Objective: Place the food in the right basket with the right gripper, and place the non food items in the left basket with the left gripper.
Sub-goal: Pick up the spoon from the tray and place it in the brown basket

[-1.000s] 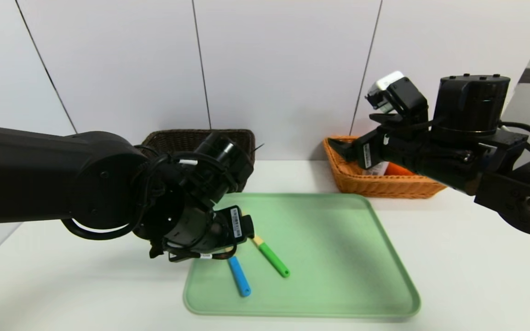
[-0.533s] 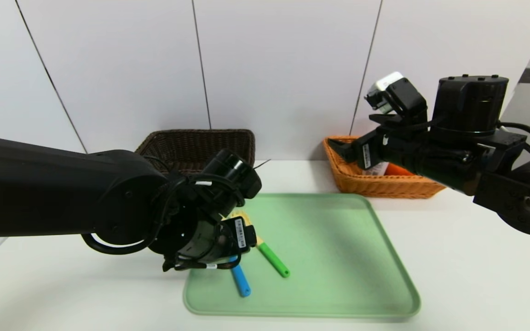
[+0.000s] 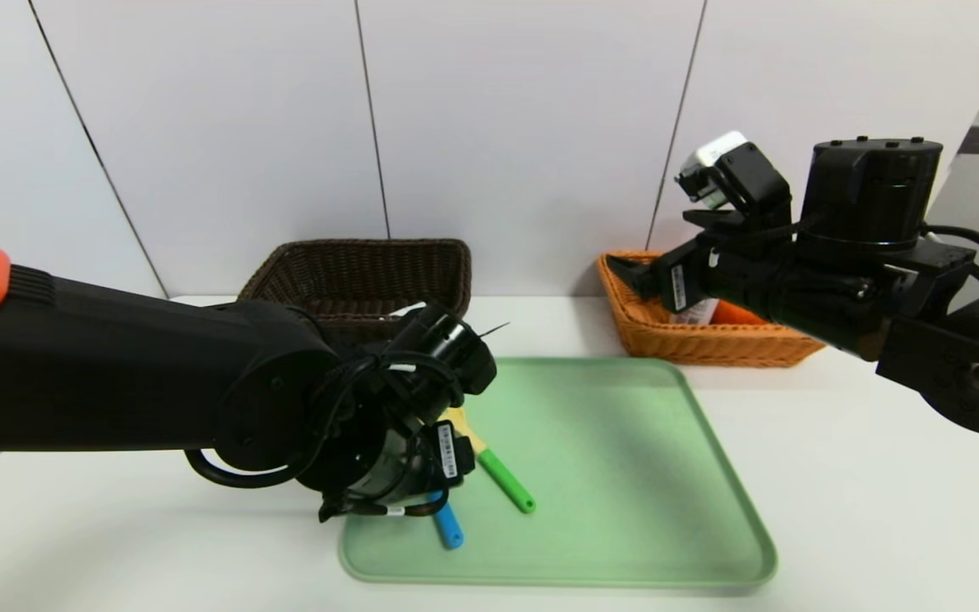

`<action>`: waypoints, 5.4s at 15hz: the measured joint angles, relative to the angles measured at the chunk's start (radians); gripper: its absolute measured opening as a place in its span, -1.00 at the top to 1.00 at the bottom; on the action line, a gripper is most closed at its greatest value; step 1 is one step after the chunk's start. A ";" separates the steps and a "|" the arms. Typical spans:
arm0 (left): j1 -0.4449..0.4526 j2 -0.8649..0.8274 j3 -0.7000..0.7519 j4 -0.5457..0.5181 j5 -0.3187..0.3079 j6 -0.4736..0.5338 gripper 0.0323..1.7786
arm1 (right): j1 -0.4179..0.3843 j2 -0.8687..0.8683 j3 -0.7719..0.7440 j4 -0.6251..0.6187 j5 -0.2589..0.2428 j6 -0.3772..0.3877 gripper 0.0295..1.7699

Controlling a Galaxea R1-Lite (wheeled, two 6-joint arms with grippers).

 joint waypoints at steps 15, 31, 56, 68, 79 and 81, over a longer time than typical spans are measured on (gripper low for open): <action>-0.041 0.050 0.033 -0.085 0.088 -0.001 -0.90 | 0.000 -0.016 0.022 -0.001 0.000 0.000 -0.91; -0.073 0.026 0.030 -0.004 0.112 0.005 -0.03 | 0.001 -0.040 0.043 0.000 -0.001 0.000 -0.91; 0.203 -0.170 -0.160 -0.332 0.217 0.561 0.91 | 0.011 -0.063 0.067 0.000 0.001 0.000 -0.92; 0.414 0.114 -0.207 -0.656 0.128 0.761 0.91 | 0.011 -0.050 0.094 -0.055 0.001 0.005 -0.92; 0.418 0.145 -0.206 -0.659 0.158 0.757 -0.28 | 0.011 -0.051 0.102 -0.055 0.003 0.002 -0.92; 0.418 0.120 -0.213 -0.667 0.155 0.760 -0.43 | 0.011 -0.055 0.103 -0.056 0.004 0.001 -0.92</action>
